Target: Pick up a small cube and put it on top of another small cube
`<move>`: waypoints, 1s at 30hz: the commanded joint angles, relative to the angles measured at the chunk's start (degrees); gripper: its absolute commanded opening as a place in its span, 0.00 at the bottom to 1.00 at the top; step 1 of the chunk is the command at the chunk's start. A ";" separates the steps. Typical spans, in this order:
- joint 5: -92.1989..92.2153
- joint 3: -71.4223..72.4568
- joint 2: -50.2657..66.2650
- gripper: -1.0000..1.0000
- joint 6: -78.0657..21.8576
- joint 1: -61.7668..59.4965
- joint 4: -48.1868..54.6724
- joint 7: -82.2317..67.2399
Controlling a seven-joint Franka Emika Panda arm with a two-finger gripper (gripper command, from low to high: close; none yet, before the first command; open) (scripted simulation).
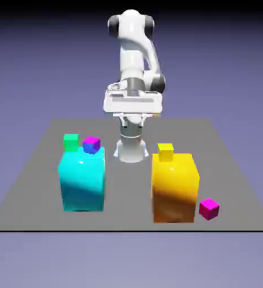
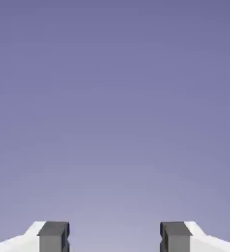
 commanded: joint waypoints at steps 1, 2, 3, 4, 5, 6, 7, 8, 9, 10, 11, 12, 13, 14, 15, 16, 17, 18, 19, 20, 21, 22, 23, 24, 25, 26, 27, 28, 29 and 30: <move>-1.41 -0.45 1.97 0.50 -1.35 2.08 1.30 -0.76; -2.81 -0.90 3.93 0.50 -2.70 4.15 2.60 -1.53; -4.21 -1.36 5.89 0.50 -4.05 6.23 3.89 -2.29; -5.61 -1.81 7.86 0.50 -5.40 8.31 5.19 -3.06; -7.01 -2.26 9.82 0.50 -6.76 10.38 6.49 -3.82; -8.41 -2.72 11.79 0.50 -8.11 12.46 7.79 -4.59; -9.81 -3.17 13.75 0.50 -9.46 14.54 9.09 -5.35; -11.21 -3.62 15.72 0.50 -10.81 16.61 10.38 -6.12; -12.62 -4.08 17.68 0.50 -12.16 18.69 11.68 -6.88; -14.02 -4.53 19.64 0.50 -13.51 20.77 12.98 -7.65; -15.42 -4.98 21.61 0.50 -14.86 22.84 14.28 -8.41; -16.82 -5.43 23.57 0.50 -16.21 24.92 15.57 -9.18; -18.22 -5.89 25.54 0.50 -17.56 27.00 16.87 -9.94; -19.62 -6.34 27.50 0.50 -18.91 29.07 18.17 -10.71; -21.02 -6.79 29.46 0.50 -20.27 31.15 19.47 -11.47; -22.43 -7.25 31.43 0.50 -21.62 33.23 20.76 -12.24; -23.83 -7.70 33.39 0.50 -22.97 35.30 22.06 -13.00; -25.23 -8.15 35.36 0.50 -24.32 37.38 23.36 -13.77; -26.63 -8.60 37.32 0.50 -25.67 39.46 24.66 -14.53; -28.03 -9.06 39.29 0.50 -27.02 41.53 25.96 -15.30; -29.43 -9.51 41.25 0.50 -28.37 43.61 27.25 -16.06; -30.83 -9.96 43.21 0.50 -29.72 45.68 28.55 -16.83; -32.23 -10.42 45.18 0.50 -31.07 47.76 29.85 -17.59; -33.49 -10.97 47.17 0.50 -32.50 49.83 31.18 -18.43; -34.31 -11.83 49.25 0.50 -34.14 51.86 32.63 -19.48; -35.13 -12.70 51.32 0.50 -35.78 53.89 34.08 -20.54; -35.95 -13.56 53.40 0.50 -37.42 55.93 35.53 -21.60; -36.77 -14.42 55.48 0.50 -39.06 57.96 36.98 -22.66; -37.59 -15.28 57.55 0.50 -40.71 59.99 38.42 -23.71; -38.41 -16.15 59.63 0.50 -42.35 62.03 39.87 -24.77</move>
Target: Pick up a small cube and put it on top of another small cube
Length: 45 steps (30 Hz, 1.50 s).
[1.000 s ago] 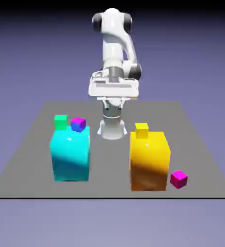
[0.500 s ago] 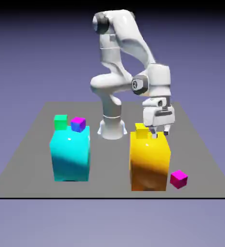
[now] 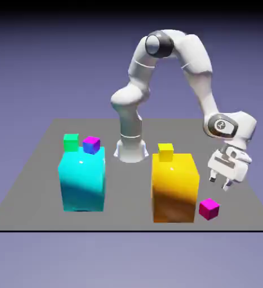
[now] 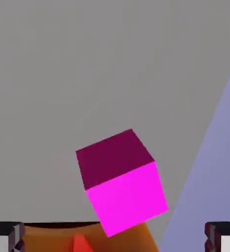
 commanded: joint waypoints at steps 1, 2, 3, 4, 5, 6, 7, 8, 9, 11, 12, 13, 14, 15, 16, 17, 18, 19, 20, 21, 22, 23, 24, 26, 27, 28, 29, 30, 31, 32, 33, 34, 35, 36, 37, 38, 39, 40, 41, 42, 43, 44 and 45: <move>-0.82 -0.86 2.08 0.50 -1.64 2.03 1.45 -1.06; -1.64 -1.73 4.16 0.50 -3.29 4.07 2.90 -2.12; -2.46 -2.59 6.23 0.50 -4.93 6.10 4.35 -3.17; -3.28 -3.45 8.31 0.50 -6.57 8.13 5.79 -4.23; -2.70 -5.12 10.38 0.50 -8.66 9.83 7.40 -5.81; -1.55 -7.13 12.46 0.50 -10.94 11.38 9.08 -7.61; -0.40 -9.13 14.54 0.50 -13.22 12.93 10.75 -9.40; 0.75 -11.13 16.61 0.50 -15.49 14.48 12.43 -11.20; 2.23 -13.17 18.44 0.50 -17.65 15.73 13.96 -12.96; 2.85 -13.81 18.87 0.50 -18.24 15.96 14.35 -13.48; 2.21 -14.06 20.60 0.50 -15.76 14.72 13.95 -12.69; 1.57 -14.32 22.34 0.50 -13.27 13.49 13.54 -11.91; 1.14 -14.50 23.51 0.50 -11.57 12.65 13.27 -11.38; 1.13 -14.50 23.52 0.00 -11.57 12.65 13.27 -11.38; 1.13 -14.50 23.52 0.00 -11.57 12.65 13.27 -11.38; 1.77 -14.24 21.78 0.00 -14.06 13.88 13.67 -12.16; 2.41 -13.98 20.05 0.00 -16.55 15.12 14.07 -12.94; 3.31 -13.15 18.45 0.00 -18.03 16.27 14.60 -13.32; 5.11 -11.35 16.83 0.00 -17.79 16.77 15.43 -12.80; 7.42 -10.56 14.76 0.00 -18.76 16.04 16.16 -12.28; 9.74 -10.22 12.68 0.00 -20.10 14.91 16.80 -11.80; 12.05 -10.70 10.60 0.00 -22.12 13.03 17.27 -11.41; 14.37 -11.22 8.53 0.00 -24.18 11.12 17.73 -11.02; 19.00 -12.26 4.37 0.00 -28.29 7.29 18.64 -10.24; 21.32 -12.78 2.30 0.00 -30.35 5.38 19.10 -9.85; 23.63 -13.30 0.22 0.00 -32.41 3.47 19.56 -9.46; 25.95 -13.82 -1.86 0.00 -34.46 1.56 20.02 -9.07; 28.26 -14.34 -3.93 0.00 -36.52 -0.36 20.48 -8.68; 29.87 -15.32 -5.37 0.00 -38.46 -2.24 20.67 -8.47; 29.75 -17.40 -5.26 0.00 -40.10 -4.05 20.20 -8.71; 29.64 -19.47 -5.15 0.00 -41.74 -5.85 19.73 -8.94; 29.52 -21.55 -5.04 0.00 -43.38 -7.65 19.26 -9.17; 29.40 -23.62 -4.92 0.00 -45.03 -9.46 18.80 -9.40; 29.28 -25.70 -4.81 0.00 -46.67 -11.26 18.33 -9.63; 29.17 -27.78 -4.70 0.00 -48.31 -13.06 17.86 -9.86; 29.05 -29.85 -4.59 0.00 -49.95 -14.87 17.39 -10.09; 28.93 -31.93 -4.47 0.00 -51.59 -16.67 16.93 -10.32; 28.81 -34.01 -4.36 0.00 -53.23 -18.47 16.46 -10.55; 28.70 -36.08 -4.25 0.00 -54.88 -20.28 15.99 -10.78; 28.58 -38.16 -4.14 0.00 -56.52 -22.08 15.52 -11.01; 28.46 -40.24 -4.03 0.00 -58.16 -23.88 15.05 -11.24; 28.34 -42.31 -3.91 0.00 -59.80 -25.69 14.59 -11.47; 28.23 -44.39 -3.80 0.00 -61.44 -27.49 14.12 -11.70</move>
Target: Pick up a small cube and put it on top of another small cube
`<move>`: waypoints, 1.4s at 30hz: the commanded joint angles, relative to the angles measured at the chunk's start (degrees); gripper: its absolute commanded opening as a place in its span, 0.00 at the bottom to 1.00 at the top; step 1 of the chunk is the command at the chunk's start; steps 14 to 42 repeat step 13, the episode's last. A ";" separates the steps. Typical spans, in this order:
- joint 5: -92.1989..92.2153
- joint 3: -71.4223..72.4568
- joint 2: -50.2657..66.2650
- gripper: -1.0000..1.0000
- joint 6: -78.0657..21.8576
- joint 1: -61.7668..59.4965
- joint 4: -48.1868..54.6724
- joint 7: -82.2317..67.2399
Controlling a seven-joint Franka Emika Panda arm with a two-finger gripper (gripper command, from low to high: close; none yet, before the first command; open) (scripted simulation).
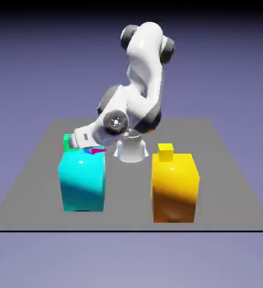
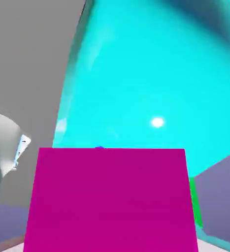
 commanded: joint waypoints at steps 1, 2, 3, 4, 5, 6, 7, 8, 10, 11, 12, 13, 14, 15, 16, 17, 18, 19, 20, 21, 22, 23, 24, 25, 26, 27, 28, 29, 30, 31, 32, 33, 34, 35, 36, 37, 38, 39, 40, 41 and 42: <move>-0.19 -2.08 0.11 0.00 -1.61 -1.80 -0.47 -0.25; -0.97 -4.16 0.82 0.00 -2.78 -3.19 -1.10 -0.61; -1.00 -4.21 0.84 0.00 -2.81 -3.23 -1.12 -0.62; -1.00 -4.21 0.84 0.00 -2.81 -3.23 -1.12 -0.62; -1.36 -4.58 -0.06 0.00 -1.45 -2.72 -3.19 0.19; -1.73 -4.94 -0.96 0.00 -0.09 -2.21 -5.27 1.00; -2.10 -5.31 -1.86 0.00 1.27 -1.70 -7.34 1.81; -2.47 -5.67 -2.76 0.00 2.64 -1.19 -9.42 2.62; -3.07 -6.26 -4.21 0.00 4.83 -0.37 -12.75 3.92; -3.07 -6.26 -4.21 1.00 4.83 -0.37 -12.75 3.92; -3.07 -6.26 -4.21 1.00 4.83 -0.37 -12.75 3.92; -2.70 -5.90 -3.31 1.00 3.47 -0.88 -10.68 3.11; -2.70 -5.90 -3.31 1.00 3.47 -0.88 -10.68 3.11; -2.70 -5.90 -3.31 1.00 3.47 -0.88 -10.68 3.11; -2.70 -5.90 -3.31 1.00 3.47 -0.88 -10.68 3.11; -2.70 -5.90 -3.31 1.00 3.47 -0.88 -10.68 3.11; -2.70 -5.90 -3.31 1.00 3.47 -0.88 -10.68 3.11; -2.70 -5.90 -3.31 1.00 3.47 -0.88 -10.68 3.11; -2.70 -5.90 -3.31 1.00 3.47 -0.88 -10.68 3.11; -2.70 -5.90 -3.31 1.00 3.47 -0.88 -10.68 3.11; -2.70 -5.90 -3.31 1.00 3.47 -0.88 -10.68 3.11; -2.70 -5.90 -3.31 1.00 3.47 -0.88 -10.68 3.11; -2.70 -5.90 -3.31 1.00 3.47 -0.88 -10.68 3.11; -2.70 -5.90 -3.31 1.00 3.47 -0.88 -10.68 3.11; -2.70 -5.90 -3.31 1.00 3.47 -0.88 -10.68 3.11; -2.70 -5.90 -3.31 1.00 3.47 -0.88 -10.68 3.11; -2.70 -5.90 -3.31 1.00 3.47 -0.88 -10.68 3.11; -2.70 -5.90 -3.31 1.00 3.47 -0.88 -10.68 3.11; -2.70 -5.90 -3.31 1.00 3.47 -0.88 -10.68 3.11; -2.70 -5.90 -3.31 1.00 3.47 -0.88 -10.68 3.11; -2.70 -5.90 -3.31 1.00 3.47 -0.88 -10.68 3.11; -2.70 -5.90 -3.31 1.00 3.47 -0.88 -10.68 3.11; -2.70 -5.90 -3.31 1.00 3.47 -0.88 -10.68 3.11; -2.70 -5.90 -3.31 1.00 3.47 -0.88 -10.68 3.11; -2.70 -5.90 -3.31 1.00 3.47 -0.88 -10.68 3.11; -2.70 -5.90 -3.31 1.00 3.47 -0.88 -10.68 3.11; -2.70 -5.90 -3.31 1.00 3.47 -0.88 -10.68 3.11; -2.70 -5.90 -3.31 1.00 3.47 -0.88 -10.68 3.11; -2.70 -5.90 -3.31 1.00 3.47 -0.88 -10.68 3.11; -2.70 -5.90 -3.31 1.00 3.47 -0.88 -10.68 3.11; -2.70 -5.90 -3.31 1.00 3.47 -0.88 -10.68 3.11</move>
